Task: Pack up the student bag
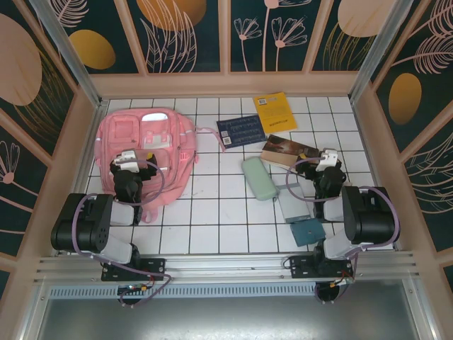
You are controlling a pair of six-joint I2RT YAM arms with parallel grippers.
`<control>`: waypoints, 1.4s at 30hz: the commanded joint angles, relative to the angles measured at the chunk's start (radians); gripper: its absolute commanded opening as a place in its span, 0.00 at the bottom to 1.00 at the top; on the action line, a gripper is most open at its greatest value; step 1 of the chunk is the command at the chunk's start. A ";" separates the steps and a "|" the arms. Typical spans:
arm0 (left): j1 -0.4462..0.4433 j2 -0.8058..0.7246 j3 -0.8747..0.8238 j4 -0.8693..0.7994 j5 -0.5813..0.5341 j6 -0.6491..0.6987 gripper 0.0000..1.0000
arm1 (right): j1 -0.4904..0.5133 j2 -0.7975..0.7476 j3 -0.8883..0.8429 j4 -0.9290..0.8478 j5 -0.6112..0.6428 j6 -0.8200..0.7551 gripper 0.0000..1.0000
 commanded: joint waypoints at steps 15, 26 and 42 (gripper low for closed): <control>0.008 0.009 0.017 0.049 0.017 0.014 0.99 | -0.010 0.011 0.022 0.054 -0.024 0.025 0.99; 0.008 -0.063 0.067 -0.089 0.061 0.035 0.99 | -0.014 0.010 0.023 0.053 -0.033 0.027 0.99; 0.008 -0.313 0.617 -1.202 -0.122 -0.486 0.99 | 0.002 -0.370 0.207 -0.567 0.065 0.399 0.99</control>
